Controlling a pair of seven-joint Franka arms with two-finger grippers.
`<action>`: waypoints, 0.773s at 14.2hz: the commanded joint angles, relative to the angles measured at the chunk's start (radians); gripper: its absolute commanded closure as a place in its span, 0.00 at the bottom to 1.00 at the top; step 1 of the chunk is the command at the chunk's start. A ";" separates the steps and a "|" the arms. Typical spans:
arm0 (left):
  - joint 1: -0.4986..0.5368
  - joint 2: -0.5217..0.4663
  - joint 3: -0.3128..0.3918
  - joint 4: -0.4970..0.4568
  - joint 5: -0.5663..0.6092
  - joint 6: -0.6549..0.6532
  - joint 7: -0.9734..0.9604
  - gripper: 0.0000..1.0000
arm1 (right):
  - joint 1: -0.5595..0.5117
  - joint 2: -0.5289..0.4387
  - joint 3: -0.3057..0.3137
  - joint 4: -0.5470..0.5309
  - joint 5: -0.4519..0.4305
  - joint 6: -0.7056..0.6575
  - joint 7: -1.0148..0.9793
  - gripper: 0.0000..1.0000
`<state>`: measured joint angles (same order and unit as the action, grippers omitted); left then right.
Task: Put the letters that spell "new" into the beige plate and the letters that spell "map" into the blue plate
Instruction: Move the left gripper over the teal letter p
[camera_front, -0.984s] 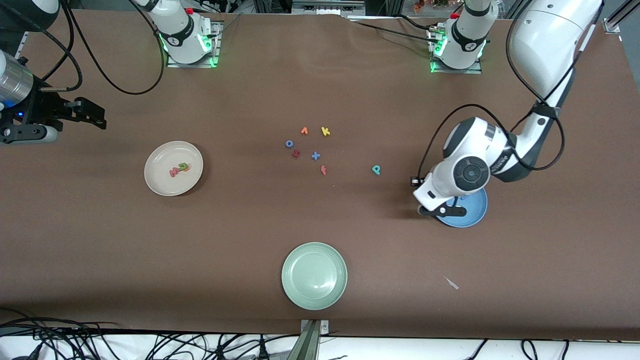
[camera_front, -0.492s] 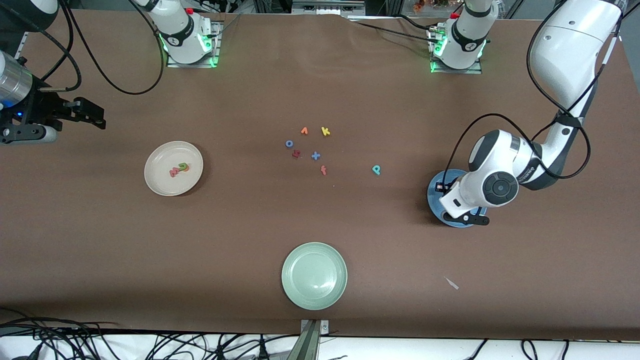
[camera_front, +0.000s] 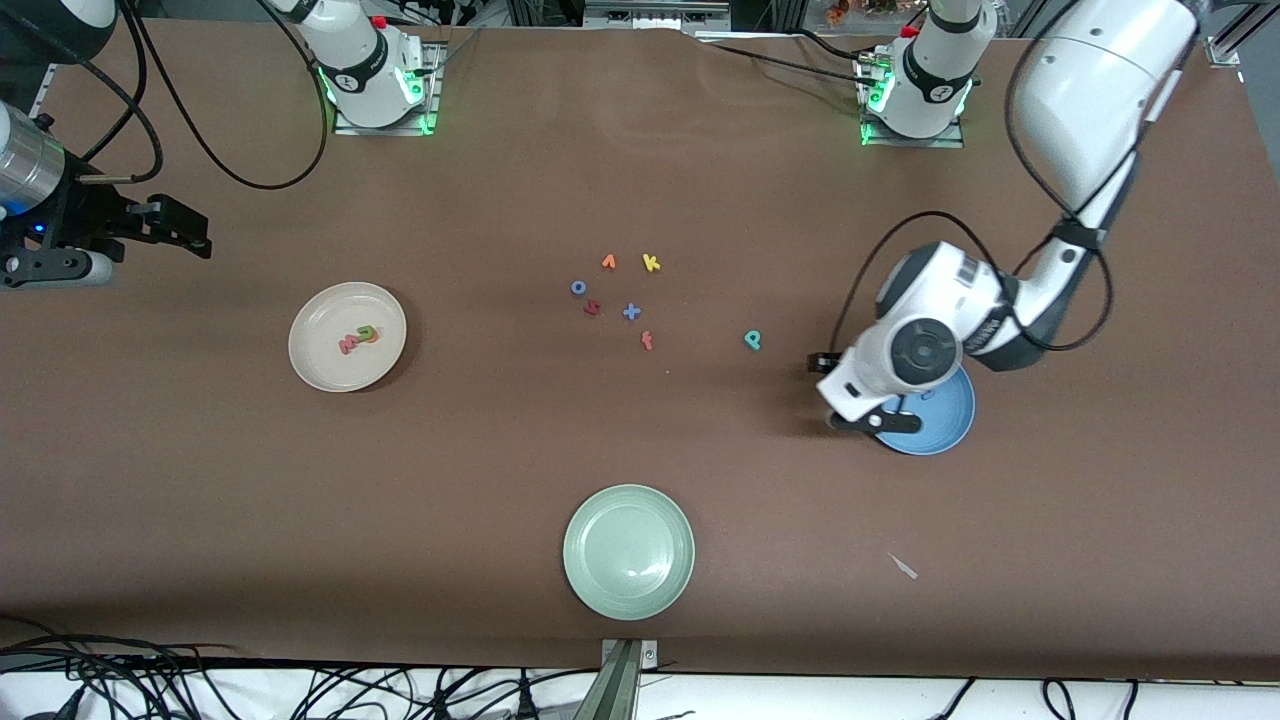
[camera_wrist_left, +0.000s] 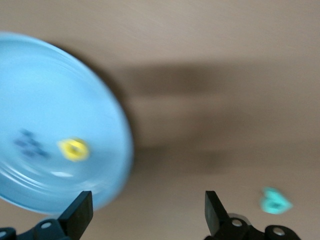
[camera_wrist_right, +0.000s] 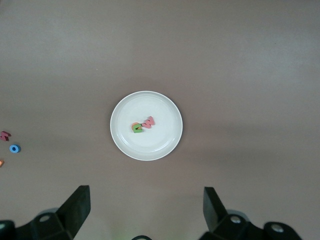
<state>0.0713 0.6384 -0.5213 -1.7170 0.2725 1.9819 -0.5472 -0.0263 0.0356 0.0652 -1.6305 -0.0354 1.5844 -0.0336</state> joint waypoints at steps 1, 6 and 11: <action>-0.068 -0.005 0.004 0.000 -0.102 0.001 -0.132 0.14 | -0.007 -0.008 0.005 -0.002 -0.008 -0.009 0.000 0.00; -0.094 -0.011 0.001 -0.133 -0.107 0.219 -0.351 0.13 | -0.007 -0.008 0.005 -0.002 -0.008 -0.009 0.000 0.00; -0.143 0.009 0.004 -0.165 -0.091 0.296 -0.438 0.15 | -0.009 -0.006 0.002 -0.002 -0.008 -0.009 0.000 0.00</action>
<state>-0.0676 0.6541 -0.5230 -1.8614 0.1872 2.2550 -0.9649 -0.0267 0.0356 0.0634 -1.6307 -0.0354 1.5841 -0.0336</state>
